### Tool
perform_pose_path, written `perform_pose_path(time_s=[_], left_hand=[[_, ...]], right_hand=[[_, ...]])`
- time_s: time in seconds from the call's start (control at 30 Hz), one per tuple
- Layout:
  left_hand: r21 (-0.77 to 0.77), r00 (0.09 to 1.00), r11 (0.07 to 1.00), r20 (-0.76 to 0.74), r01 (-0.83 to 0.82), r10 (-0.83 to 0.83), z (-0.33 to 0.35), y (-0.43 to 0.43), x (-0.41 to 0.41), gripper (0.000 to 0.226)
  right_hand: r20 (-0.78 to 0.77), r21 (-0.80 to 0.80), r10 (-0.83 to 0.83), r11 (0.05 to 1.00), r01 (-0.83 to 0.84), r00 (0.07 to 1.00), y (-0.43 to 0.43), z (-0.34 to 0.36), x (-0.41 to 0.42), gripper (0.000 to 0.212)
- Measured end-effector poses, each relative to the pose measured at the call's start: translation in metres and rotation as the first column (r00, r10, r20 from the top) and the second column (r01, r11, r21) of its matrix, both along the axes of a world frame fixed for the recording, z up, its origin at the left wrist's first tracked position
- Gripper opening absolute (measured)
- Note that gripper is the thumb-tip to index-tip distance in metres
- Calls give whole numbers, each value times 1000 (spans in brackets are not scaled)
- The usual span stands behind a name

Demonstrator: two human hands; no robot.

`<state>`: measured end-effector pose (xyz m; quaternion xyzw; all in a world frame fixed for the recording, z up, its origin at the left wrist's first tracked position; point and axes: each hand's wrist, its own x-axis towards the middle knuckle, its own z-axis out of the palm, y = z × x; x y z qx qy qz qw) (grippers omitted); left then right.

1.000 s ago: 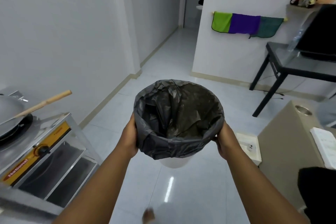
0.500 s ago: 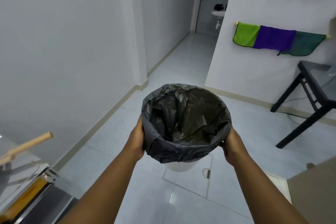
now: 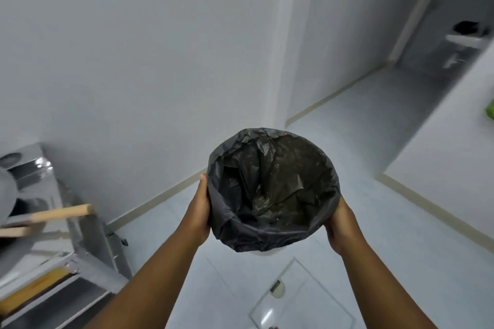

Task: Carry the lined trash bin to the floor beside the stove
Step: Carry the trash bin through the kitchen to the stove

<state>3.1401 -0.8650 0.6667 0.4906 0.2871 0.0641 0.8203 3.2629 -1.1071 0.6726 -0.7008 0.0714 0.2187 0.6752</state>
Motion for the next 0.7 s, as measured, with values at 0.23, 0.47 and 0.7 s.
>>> perform_pose_path(time_s=[0.23,0.47,0.7], left_hand=[[136,957,949,-19,-286,291,-6,48,13,63],[223,899,879,-29,-421,437,-30,108,2,82],[155,858,861,-109,-485,503,-85,177,11,52]], right_hand=[[-36,63,308,950,-305,951,97,-5,89,26],[-147,95,447,895,-437,883,202,-32,118,40],[-251,59,532,842,-536,809,282,-76,133,70]])
